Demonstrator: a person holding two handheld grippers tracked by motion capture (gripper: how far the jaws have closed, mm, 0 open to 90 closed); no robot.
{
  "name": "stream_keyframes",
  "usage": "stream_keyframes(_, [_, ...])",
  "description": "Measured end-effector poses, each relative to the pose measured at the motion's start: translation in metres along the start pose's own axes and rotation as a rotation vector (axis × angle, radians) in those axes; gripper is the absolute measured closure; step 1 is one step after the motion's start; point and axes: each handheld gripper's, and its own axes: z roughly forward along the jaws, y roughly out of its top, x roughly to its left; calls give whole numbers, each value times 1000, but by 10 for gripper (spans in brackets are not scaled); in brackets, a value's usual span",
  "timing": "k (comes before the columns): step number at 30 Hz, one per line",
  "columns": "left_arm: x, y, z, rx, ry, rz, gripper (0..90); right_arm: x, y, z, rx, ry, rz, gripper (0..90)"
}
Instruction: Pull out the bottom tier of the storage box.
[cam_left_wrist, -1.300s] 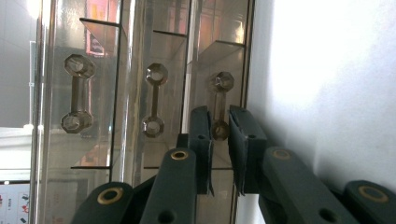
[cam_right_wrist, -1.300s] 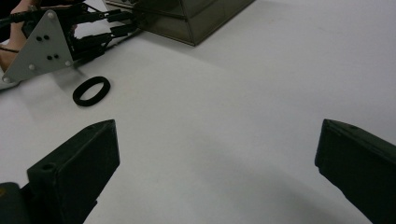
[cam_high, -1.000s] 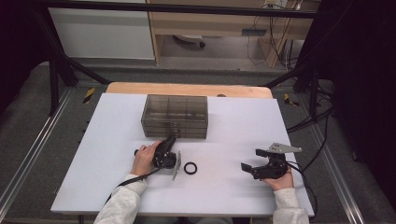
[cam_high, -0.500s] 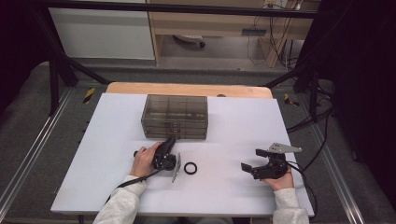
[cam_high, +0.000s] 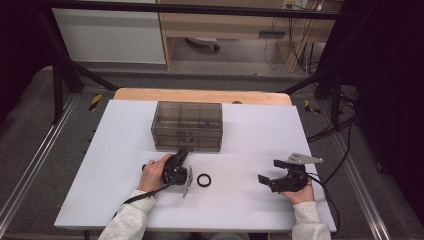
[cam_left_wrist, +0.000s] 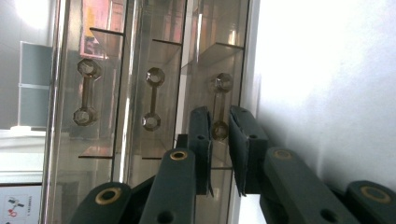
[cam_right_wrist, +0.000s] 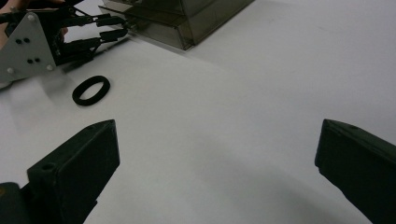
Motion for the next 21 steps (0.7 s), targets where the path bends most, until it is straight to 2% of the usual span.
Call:
stream_keyframes(2, [1,0,-1,-6,-10,-2,782,0,0,0,1,0,0,4])
stream_keyframes(4, [3,0,-3,-7,-3,-12,699,0,0,0,2,-1,-1,4])
stream_keyframes(8, [10,-1,-5,-19,-36,-44,616,0,0,0,-1,-2,3,4])
stream_keyframes(12, [15,-2,-1,-4,-69,-53,550,0,0,0,2,0,0,4])
stream_keyframes(13, [15,-2,0,-2,-82,-62,548,0,0,0,2,-1,1,4])
stream_keyframes(17, [17,-4,3,1,-89,-73,549,0,0,0,-2,-2,4,4])
stream_keyframes(21, [18,-4,7,8,-95,-57,577,0,0,0,0,-1,2,4])
